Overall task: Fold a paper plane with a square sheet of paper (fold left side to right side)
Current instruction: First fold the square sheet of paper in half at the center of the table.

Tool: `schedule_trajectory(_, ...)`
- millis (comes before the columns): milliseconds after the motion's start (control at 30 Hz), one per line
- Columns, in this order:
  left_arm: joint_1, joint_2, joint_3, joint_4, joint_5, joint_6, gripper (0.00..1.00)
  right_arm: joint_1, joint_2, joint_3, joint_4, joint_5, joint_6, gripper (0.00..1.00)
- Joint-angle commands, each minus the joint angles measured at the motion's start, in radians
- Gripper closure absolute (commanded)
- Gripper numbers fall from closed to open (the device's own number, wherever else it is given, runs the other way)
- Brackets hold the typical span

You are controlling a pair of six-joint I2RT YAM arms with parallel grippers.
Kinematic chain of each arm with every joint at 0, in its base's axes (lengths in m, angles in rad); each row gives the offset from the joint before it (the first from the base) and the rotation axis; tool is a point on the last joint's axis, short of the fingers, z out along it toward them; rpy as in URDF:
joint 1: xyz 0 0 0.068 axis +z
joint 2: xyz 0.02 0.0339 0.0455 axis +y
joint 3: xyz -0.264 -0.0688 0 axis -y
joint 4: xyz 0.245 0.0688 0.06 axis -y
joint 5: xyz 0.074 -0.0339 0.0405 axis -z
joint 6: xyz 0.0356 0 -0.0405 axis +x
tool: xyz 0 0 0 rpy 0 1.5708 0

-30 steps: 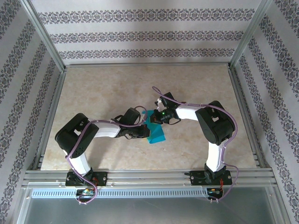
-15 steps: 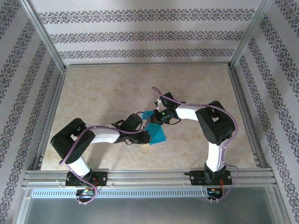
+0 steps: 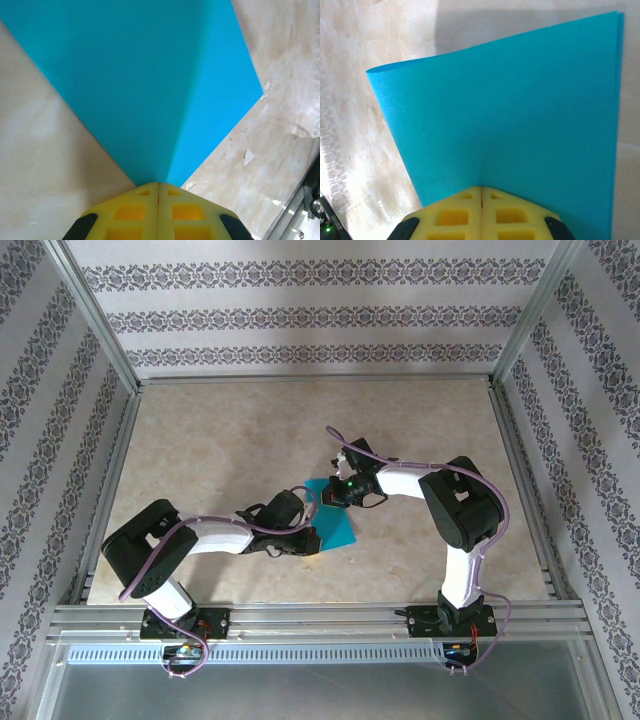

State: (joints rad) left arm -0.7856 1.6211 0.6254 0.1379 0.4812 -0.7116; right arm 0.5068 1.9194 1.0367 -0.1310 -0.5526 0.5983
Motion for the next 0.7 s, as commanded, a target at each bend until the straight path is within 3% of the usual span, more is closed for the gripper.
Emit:
schedule_trajectory(0,-0.041,-0.002,-0.047,-0.146,0.046,-0.018,0.95,-0.005,0.035,-0.036,-0.062,0.141,-0.014,1.00)
schedule_trajectory(400,-0.033,-0.101,-0.038,-0.172,0.057,-0.024,0.95,0.002,0.014,-0.048,-0.041,0.127,-0.004,1.00)
schedule_trajectory(667,0.145,-0.172,0.034,-0.196,0.110,0.024,0.94,0.013,-0.034,-0.084,0.003,0.128,0.030,1.00)
